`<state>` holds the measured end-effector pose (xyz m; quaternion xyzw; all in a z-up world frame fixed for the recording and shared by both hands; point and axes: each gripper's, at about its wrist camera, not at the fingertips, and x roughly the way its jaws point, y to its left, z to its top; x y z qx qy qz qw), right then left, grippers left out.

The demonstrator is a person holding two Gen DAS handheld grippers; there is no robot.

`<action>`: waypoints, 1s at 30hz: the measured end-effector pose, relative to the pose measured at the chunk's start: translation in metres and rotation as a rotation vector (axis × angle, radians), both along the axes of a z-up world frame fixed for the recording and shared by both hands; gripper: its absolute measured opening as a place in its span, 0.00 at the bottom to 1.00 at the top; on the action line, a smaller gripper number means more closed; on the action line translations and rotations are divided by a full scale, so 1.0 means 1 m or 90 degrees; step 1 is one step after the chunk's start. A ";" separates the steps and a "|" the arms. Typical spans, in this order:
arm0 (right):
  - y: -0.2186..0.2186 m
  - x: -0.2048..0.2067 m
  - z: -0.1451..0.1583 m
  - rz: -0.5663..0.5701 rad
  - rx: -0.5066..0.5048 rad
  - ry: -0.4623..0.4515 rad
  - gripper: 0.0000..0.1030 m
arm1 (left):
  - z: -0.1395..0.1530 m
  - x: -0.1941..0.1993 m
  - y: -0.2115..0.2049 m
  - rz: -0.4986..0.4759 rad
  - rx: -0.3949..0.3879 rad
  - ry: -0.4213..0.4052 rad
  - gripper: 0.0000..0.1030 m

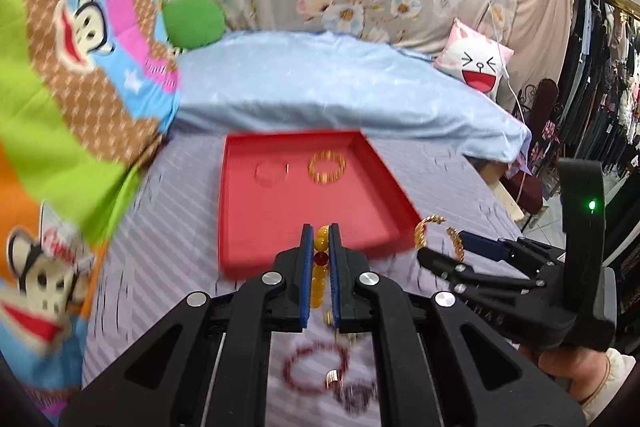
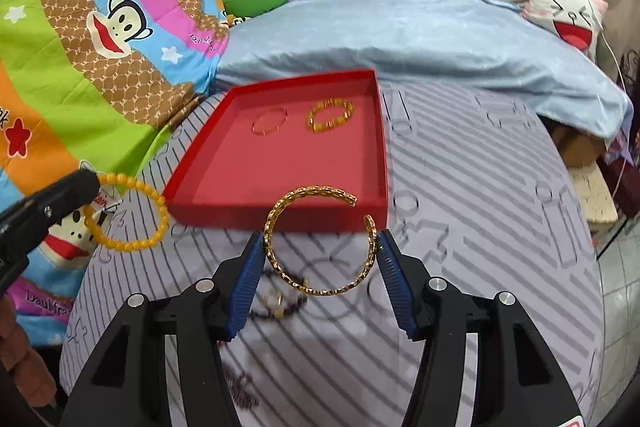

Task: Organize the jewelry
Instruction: 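Lower both bracelets into the red tray and open both tools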

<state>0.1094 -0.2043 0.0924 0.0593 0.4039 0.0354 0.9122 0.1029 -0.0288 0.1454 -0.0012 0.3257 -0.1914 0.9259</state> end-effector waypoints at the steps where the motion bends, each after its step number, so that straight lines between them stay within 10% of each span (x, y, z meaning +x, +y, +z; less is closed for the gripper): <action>1: 0.000 0.007 0.002 0.002 -0.002 -0.003 0.53 | 0.003 0.009 -0.003 -0.002 0.000 -0.006 0.07; 16: 0.003 0.134 -0.023 0.026 -0.004 0.029 0.53 | -0.046 0.161 -0.022 -0.020 -0.092 0.110 0.07; 30: 0.026 0.170 -0.067 0.050 -0.044 0.087 0.54 | -0.112 0.198 -0.011 0.053 0.025 0.157 0.07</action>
